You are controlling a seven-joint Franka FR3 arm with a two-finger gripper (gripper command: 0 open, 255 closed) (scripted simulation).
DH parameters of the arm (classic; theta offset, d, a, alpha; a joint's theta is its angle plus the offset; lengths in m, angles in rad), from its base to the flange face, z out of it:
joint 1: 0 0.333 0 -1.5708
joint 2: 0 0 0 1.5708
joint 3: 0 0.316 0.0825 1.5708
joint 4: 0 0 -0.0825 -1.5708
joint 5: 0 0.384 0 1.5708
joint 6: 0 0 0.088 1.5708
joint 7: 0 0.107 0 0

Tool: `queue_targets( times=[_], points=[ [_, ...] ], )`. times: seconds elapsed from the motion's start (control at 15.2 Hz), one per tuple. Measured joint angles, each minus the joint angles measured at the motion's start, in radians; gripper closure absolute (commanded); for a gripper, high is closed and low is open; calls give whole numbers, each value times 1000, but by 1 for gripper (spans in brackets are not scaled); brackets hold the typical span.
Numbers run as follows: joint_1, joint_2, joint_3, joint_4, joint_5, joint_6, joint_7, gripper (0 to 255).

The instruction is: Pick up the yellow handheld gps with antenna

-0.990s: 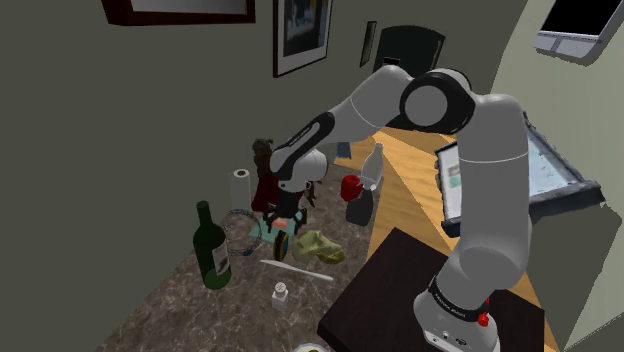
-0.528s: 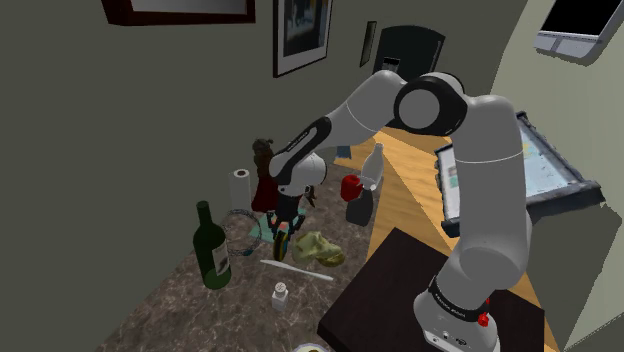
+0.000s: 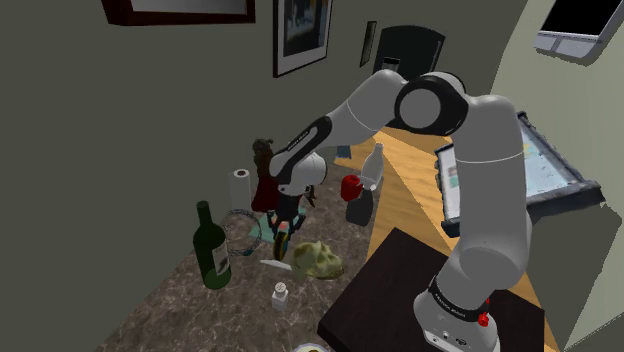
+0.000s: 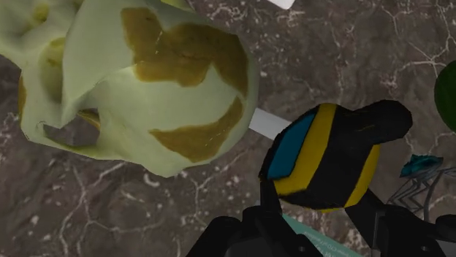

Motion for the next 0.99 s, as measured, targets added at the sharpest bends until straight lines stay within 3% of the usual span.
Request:
queue_targets(
  times=[0.99],
  points=[
    [2, -155, -12, -17, -36, -130, 68, 255]
  ],
)
